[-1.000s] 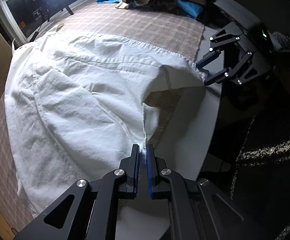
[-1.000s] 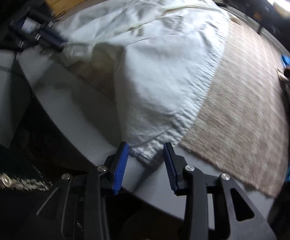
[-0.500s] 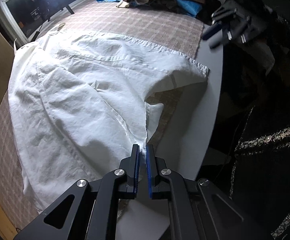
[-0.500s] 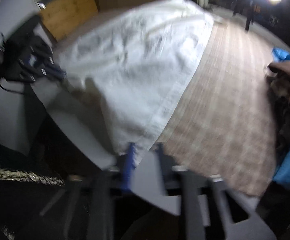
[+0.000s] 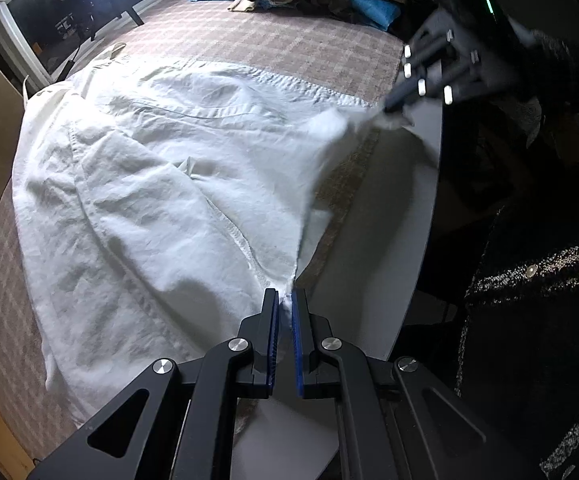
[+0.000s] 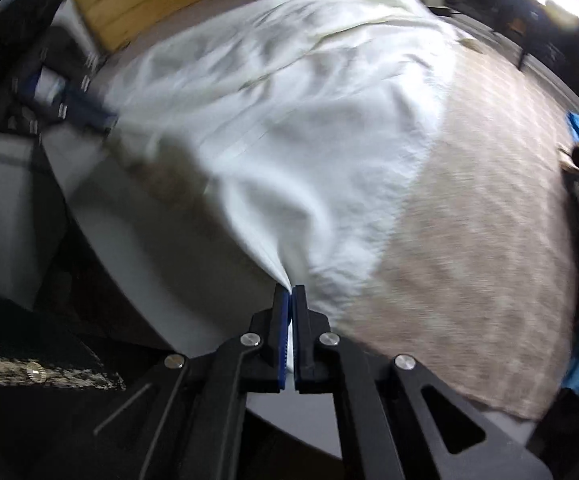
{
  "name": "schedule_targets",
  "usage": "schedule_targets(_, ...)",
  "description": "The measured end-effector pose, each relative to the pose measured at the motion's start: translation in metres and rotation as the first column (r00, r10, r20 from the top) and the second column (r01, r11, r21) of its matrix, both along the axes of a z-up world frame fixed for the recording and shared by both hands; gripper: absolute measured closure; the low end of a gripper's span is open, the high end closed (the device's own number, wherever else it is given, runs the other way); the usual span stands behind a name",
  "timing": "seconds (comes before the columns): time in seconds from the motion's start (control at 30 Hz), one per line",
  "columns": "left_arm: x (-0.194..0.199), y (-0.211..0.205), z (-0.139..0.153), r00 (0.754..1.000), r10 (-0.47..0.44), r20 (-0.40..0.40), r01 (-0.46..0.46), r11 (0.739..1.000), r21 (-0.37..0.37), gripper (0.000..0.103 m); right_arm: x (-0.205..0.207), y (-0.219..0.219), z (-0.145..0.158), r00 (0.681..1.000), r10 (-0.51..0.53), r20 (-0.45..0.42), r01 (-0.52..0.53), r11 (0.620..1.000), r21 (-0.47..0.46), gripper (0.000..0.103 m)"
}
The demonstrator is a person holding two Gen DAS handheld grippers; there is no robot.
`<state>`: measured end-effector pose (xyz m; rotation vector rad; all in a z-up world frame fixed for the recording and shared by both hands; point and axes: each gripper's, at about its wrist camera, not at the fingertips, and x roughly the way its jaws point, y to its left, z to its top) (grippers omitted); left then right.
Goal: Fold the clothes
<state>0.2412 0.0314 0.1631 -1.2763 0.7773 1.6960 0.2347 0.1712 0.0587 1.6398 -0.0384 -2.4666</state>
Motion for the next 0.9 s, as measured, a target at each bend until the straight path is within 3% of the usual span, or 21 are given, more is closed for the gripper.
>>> schedule_targets(0.17,0.006,-0.003,-0.002,1.000,-0.010,0.024,0.010,1.000,-0.019,0.096,0.007,0.027,0.037,1.000,-0.026,0.016,0.028,0.991,-0.127,0.097)
schedule_targets(0.2,0.011,-0.003,-0.007,0.999,-0.028,0.041,0.029,0.999,-0.037,0.094,0.010,0.026,0.037,0.999,-0.017,0.047,0.023,0.990,-0.138,0.091)
schedule_targets(0.23,0.016,-0.002,-0.012,0.997,-0.046,0.059,0.049,0.997,-0.054,0.095,0.013,0.024,0.032,0.996,-0.010,0.091,0.020,0.994,-0.105,0.075)
schedule_targets(0.27,0.022,-0.002,-0.016,0.995,-0.065,0.077,0.070,0.995,-0.071,0.095,0.017,0.024,0.030,0.994,-0.021,0.107,0.026,0.999,-0.048,0.066)
schedule_targets(0.33,0.030,-0.003,-0.023,0.991,-0.089,0.096,0.099,0.990,-0.102,0.092,0.023,0.030,0.027,0.993,-0.046,0.111,0.043,0.999,0.028,0.066)
schedule_targets(0.4,0.028,-0.006,-0.022,0.992,-0.060,0.115,0.072,0.992,-0.099,0.092,0.024,0.043,0.026,0.989,-0.109,0.096,0.113,0.993,-0.039,0.066)
schedule_targets(0.47,0.017,-0.012,-0.013,0.994,-0.003,0.112,0.010,0.998,-0.055,0.090,0.018,0.052,0.021,0.978,-0.191,0.079,0.198,0.975,-0.097,0.066)
schedule_targets(0.53,0.004,-0.018,-0.003,0.992,0.072,0.102,-0.071,0.997,-0.013,0.085,0.005,0.048,0.009,0.973,-0.218,0.068,0.224,0.971,-0.082,0.066)
schedule_targets(0.67,-0.011,-0.018,0.011,0.981,0.185,0.049,-0.187,0.981,0.046,0.085,-0.015,0.041,-0.010,0.963,-0.262,0.070,0.265,0.963,-0.041,0.066)
schedule_targets(0.8,0.011,0.011,0.018,0.991,0.121,0.049,-0.126,0.985,0.116,0.085,-0.019,0.030,-0.017,0.962,-0.261,0.078,0.261,0.965,0.012,0.066)
schedule_targets(0.9,0.022,0.021,0.019,0.995,0.084,0.060,-0.092,0.986,0.140,0.072,-0.019,0.016,-0.018,0.972,-0.220,0.077,0.218,0.975,0.044,0.066)
